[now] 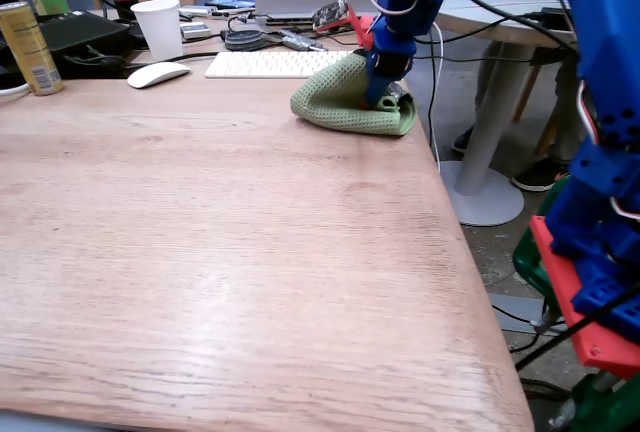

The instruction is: Clean the table

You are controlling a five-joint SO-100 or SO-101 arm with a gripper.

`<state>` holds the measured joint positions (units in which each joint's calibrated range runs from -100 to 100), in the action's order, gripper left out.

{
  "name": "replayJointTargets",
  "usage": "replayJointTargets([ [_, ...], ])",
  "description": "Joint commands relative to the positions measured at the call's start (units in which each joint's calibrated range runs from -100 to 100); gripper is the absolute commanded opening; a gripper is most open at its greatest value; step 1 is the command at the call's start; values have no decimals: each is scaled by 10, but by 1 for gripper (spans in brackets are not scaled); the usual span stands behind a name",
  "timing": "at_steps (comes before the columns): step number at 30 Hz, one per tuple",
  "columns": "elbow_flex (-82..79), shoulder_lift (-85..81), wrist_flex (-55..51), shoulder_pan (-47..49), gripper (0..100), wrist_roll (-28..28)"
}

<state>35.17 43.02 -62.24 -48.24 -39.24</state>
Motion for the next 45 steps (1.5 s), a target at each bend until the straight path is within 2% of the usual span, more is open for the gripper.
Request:
replayJointTargets([
  [1,55,37,-4,-44,0,-19],
  [7,44,5,-14,-52,0,-12],
  [9,23,-102,-102,-78,0,-14],
  [11,0,-217,-197,-62,0,-14],
  [13,-39,-315,-219,-39,0,-13],
  [17,-158,-466,-218,176,0,-10],
  [21,-174,-526,-218,455,0,40],
  [23,-174,-516,-211,564,0,52],
  [26,-174,-458,-119,663,0,71],
  [32,-124,-238,-7,682,0,72],
  [40,202,88,-16,685,0,73],
  [45,253,116,-74,685,0,86],
])
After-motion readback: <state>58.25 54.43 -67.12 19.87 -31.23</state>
